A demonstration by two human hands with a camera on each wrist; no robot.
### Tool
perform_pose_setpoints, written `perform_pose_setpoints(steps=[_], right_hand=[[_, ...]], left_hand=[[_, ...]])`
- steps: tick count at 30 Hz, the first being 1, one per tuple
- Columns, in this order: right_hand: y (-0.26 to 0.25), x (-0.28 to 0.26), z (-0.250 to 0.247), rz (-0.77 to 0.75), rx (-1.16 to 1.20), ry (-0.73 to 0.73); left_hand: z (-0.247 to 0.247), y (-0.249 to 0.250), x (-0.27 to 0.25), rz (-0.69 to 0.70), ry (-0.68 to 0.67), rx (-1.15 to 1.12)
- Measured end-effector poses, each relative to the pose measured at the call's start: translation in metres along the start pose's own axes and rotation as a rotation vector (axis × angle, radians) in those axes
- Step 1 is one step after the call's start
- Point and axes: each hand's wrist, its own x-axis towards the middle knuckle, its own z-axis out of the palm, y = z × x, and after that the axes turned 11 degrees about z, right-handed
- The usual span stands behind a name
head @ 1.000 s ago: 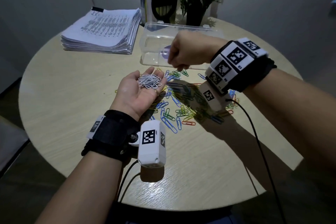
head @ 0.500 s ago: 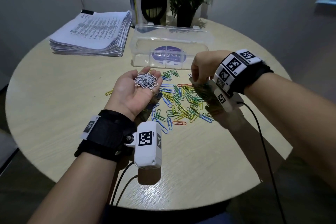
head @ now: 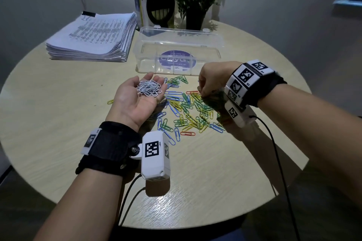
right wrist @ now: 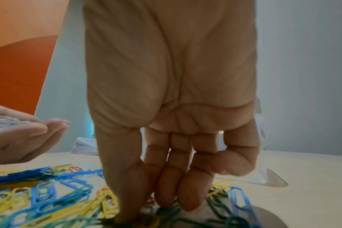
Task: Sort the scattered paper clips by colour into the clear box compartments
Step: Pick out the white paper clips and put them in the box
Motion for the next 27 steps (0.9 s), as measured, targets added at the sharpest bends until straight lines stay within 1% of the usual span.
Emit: perform_pose_setpoints(steps=[3, 6, 10, 15, 17, 21, 25, 27], right_hand=[[-0.001, 0.001, -0.001, 0.006, 0.010, 0.006], [-0.002, 0.002, -0.001, 0.006, 0.047, -0.025], [-0.004, 0.002, 0.000, 0.003, 0.091, -0.032], [-0.007, 0.000, -0.011, -0.011, 0.184, -0.034], [-0.012, 0.004, -0.015, -0.015, 0.240, -0.005], [-0.027, 0.012, -0.010, -0.054, 0.228, 0.145], [-0.035, 0.017, 0.003, -0.097, 0.210, 0.199], [-0.034, 0.017, 0.005, -0.118, 0.189, 0.190]], left_hand=[[-0.003, 0.004, 0.001, 0.019, 0.013, 0.001], [-0.004, 0.005, 0.002, 0.025, 0.016, 0.000], [-0.005, 0.005, 0.001, 0.026, 0.021, -0.009], [-0.007, 0.008, 0.003, 0.035, 0.023, -0.014], [-0.007, 0.009, 0.004, 0.041, 0.031, -0.019], [-0.008, 0.010, 0.004, 0.036, 0.038, -0.022], [-0.008, 0.009, 0.005, 0.027, 0.043, -0.014], [-0.007, 0.009, 0.005, 0.025, 0.040, -0.011]])
